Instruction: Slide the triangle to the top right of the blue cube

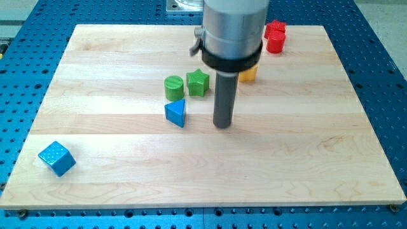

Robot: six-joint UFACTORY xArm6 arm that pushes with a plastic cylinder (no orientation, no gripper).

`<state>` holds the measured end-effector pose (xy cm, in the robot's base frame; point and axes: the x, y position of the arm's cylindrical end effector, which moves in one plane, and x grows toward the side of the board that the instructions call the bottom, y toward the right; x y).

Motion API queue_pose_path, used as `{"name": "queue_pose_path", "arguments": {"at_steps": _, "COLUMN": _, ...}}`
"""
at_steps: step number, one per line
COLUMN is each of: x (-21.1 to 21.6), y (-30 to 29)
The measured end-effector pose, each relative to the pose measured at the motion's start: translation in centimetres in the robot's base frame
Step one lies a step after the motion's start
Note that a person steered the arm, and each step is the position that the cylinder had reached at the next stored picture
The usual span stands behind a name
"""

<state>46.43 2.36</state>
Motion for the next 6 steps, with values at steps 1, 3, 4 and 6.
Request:
{"name": "queue_pose_path", "arguments": {"at_steps": 1, "x": -0.1, "y": -10.0}}
{"name": "queue_pose_path", "arguments": {"at_steps": 3, "x": -1.1, "y": -18.9}}
{"name": "queue_pose_path", "arguments": {"at_steps": 4, "x": -3.8, "y": -25.0}}
{"name": "queue_pose_path", "arguments": {"at_steps": 6, "x": 0.1, "y": -19.6}}
